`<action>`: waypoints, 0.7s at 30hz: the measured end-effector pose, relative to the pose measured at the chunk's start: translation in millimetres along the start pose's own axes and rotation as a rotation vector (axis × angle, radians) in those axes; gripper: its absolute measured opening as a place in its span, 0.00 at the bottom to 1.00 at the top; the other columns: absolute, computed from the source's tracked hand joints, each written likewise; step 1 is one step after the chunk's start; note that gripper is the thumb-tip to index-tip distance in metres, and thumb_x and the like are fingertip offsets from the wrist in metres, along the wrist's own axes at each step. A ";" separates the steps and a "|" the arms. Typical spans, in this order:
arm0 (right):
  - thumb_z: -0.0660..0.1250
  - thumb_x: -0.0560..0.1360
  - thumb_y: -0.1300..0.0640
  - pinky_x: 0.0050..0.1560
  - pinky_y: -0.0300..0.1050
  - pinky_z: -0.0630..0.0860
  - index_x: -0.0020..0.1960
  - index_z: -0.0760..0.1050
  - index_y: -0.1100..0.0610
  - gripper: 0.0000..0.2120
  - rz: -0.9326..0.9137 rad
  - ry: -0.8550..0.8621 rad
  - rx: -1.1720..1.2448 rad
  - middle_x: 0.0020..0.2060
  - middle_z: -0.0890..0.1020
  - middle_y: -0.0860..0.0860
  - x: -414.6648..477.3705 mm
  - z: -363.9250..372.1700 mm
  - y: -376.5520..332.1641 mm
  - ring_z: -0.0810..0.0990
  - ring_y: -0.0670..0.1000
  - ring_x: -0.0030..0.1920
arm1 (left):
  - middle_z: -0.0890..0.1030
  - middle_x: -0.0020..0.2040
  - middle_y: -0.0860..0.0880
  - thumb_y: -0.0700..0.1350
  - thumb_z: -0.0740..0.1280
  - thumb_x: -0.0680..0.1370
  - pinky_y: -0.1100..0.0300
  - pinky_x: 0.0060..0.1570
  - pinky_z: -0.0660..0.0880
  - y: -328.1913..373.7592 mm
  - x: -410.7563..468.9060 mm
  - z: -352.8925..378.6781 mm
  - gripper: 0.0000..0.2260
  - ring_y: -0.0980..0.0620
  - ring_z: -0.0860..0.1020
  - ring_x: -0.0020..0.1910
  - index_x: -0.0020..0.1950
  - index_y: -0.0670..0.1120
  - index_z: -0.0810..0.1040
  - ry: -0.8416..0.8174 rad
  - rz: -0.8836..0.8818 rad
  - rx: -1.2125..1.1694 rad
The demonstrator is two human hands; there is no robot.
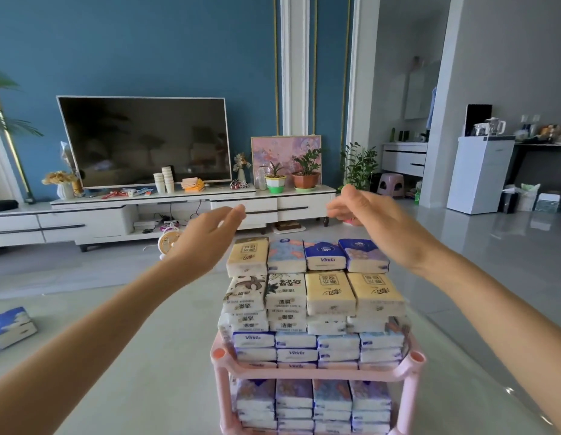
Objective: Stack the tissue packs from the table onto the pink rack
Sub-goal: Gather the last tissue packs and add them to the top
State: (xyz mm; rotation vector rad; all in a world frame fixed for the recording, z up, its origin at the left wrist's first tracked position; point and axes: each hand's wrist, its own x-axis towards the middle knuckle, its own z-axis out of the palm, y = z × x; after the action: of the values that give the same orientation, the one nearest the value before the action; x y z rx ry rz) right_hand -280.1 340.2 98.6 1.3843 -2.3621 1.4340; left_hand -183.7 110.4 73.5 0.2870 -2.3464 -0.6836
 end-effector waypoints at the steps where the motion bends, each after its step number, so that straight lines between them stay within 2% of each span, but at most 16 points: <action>1: 0.49 0.74 0.36 0.63 0.47 0.71 0.54 0.76 0.49 0.24 -0.039 -0.004 0.040 0.51 0.81 0.45 -8.0 7.5 -11.0 0.77 0.42 0.55 | 0.76 0.51 0.53 0.57 0.50 0.80 0.58 0.48 0.70 -6.3 -12.2 -9.3 0.22 0.52 0.75 0.52 0.61 0.47 0.75 0.014 -0.009 0.001; 4: 0.56 0.76 0.42 0.51 0.37 0.75 0.51 0.78 0.52 0.17 -0.139 -0.143 0.206 0.44 0.83 0.47 -41.3 44.2 -45.8 0.80 0.44 0.48 | 0.79 0.51 0.47 0.61 0.52 0.78 0.61 0.48 0.71 -37.4 -54.4 -37.3 0.24 0.50 0.76 0.49 0.57 0.45 0.78 -0.001 -0.056 0.017; 6: 0.60 0.76 0.47 0.47 0.39 0.76 0.49 0.78 0.53 0.12 -0.160 -0.310 0.255 0.43 0.82 0.49 -64.2 84.2 -63.9 0.80 0.47 0.45 | 0.80 0.51 0.43 0.67 0.54 0.74 0.56 0.51 0.71 -68.5 -85.7 -54.8 0.28 0.46 0.77 0.50 0.54 0.46 0.78 -0.046 -0.133 0.063; 7: 0.62 0.76 0.49 0.45 0.39 0.76 0.49 0.78 0.52 0.09 -0.152 -0.390 0.244 0.42 0.82 0.48 -73.2 109.4 -68.8 0.80 0.45 0.43 | 0.80 0.52 0.42 0.66 0.54 0.74 0.54 0.53 0.71 -84.4 -101.3 -62.7 0.26 0.44 0.77 0.52 0.53 0.47 0.79 -0.062 -0.176 0.075; 9: 0.65 0.76 0.51 0.41 0.33 0.74 0.53 0.76 0.49 0.07 -0.115 -0.524 0.142 0.45 0.80 0.44 -87.2 168.0 -68.6 0.77 0.40 0.41 | 0.80 0.53 0.44 0.56 0.57 0.79 0.56 0.54 0.69 -116.9 -130.2 -77.8 0.18 0.45 0.76 0.55 0.54 0.44 0.79 -0.065 -0.262 0.088; 10: 0.64 0.76 0.51 0.45 0.31 0.72 0.57 0.74 0.48 0.10 -0.095 -0.588 0.056 0.49 0.78 0.43 -91.4 199.6 -63.7 0.76 0.38 0.44 | 0.80 0.54 0.46 0.51 0.58 0.80 0.58 0.54 0.68 -130.7 -143.1 -86.1 0.16 0.47 0.76 0.55 0.55 0.43 0.79 -0.060 -0.304 0.104; 12: 0.65 0.75 0.49 0.60 0.35 0.67 0.68 0.64 0.47 0.23 -0.071 -0.712 -0.140 0.62 0.71 0.46 -96.0 259.0 -44.2 0.70 0.42 0.60 | 0.80 0.54 0.48 0.48 0.58 0.80 0.59 0.54 0.68 -159.0 -168.6 -102.9 0.13 0.50 0.76 0.53 0.56 0.44 0.79 -0.051 -0.393 0.127; 14: 0.68 0.72 0.45 0.70 0.43 0.56 0.75 0.51 0.47 0.38 -0.068 -0.812 -0.313 0.73 0.58 0.50 -95.7 303.3 -22.9 0.56 0.49 0.73 | 0.80 0.52 0.52 0.50 0.59 0.79 0.58 0.54 0.71 -189.2 -191.6 -118.1 0.09 0.50 0.77 0.51 0.51 0.52 0.79 -0.082 -0.468 0.165; 16: 0.71 0.68 0.44 0.74 0.48 0.48 0.76 0.40 0.45 0.49 -0.027 -0.913 -0.419 0.76 0.46 0.50 -90.3 331.1 -9.4 0.43 0.50 0.75 | 0.80 0.50 0.55 0.50 0.61 0.79 0.56 0.55 0.74 -213.8 -213.6 -135.3 0.06 0.51 0.78 0.51 0.47 0.56 0.77 -0.115 -0.518 0.219; 17: 0.72 0.67 0.45 0.74 0.50 0.47 0.75 0.38 0.46 0.51 -0.005 -0.963 -0.453 0.75 0.45 0.50 -86.7 340.3 -5.2 0.42 0.51 0.75 | 0.79 0.50 0.55 0.48 0.62 0.78 0.56 0.55 0.73 -224.8 -223.5 -142.8 0.05 0.50 0.78 0.51 0.46 0.55 0.77 -0.115 -0.523 0.217; 18: 0.73 0.67 0.46 0.73 0.49 0.49 0.76 0.39 0.47 0.52 0.001 -0.999 -0.481 0.75 0.48 0.50 -83.0 347.9 -2.4 0.44 0.52 0.75 | 0.79 0.49 0.54 0.45 0.63 0.78 0.58 0.54 0.72 -236.5 -232.5 -150.2 0.05 0.50 0.77 0.51 0.46 0.53 0.77 -0.103 -0.516 0.202; 21: 0.73 0.66 0.49 0.67 0.41 0.61 0.75 0.46 0.49 0.48 -0.008 -0.961 -0.467 0.66 0.61 0.50 -68.3 365.1 -3.5 0.57 0.51 0.69 | 0.76 0.50 0.52 0.41 0.64 0.77 0.64 0.50 0.66 -265.9 -254.1 -171.9 0.06 0.52 0.75 0.51 0.52 0.47 0.79 -0.071 -0.575 0.199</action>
State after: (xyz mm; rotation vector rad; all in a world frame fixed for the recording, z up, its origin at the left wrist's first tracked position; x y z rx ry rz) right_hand -99.3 117.6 -137.5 2.1978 -2.8482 0.0886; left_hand 126.7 -86.2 -99.1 1.0685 -2.4100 -0.7264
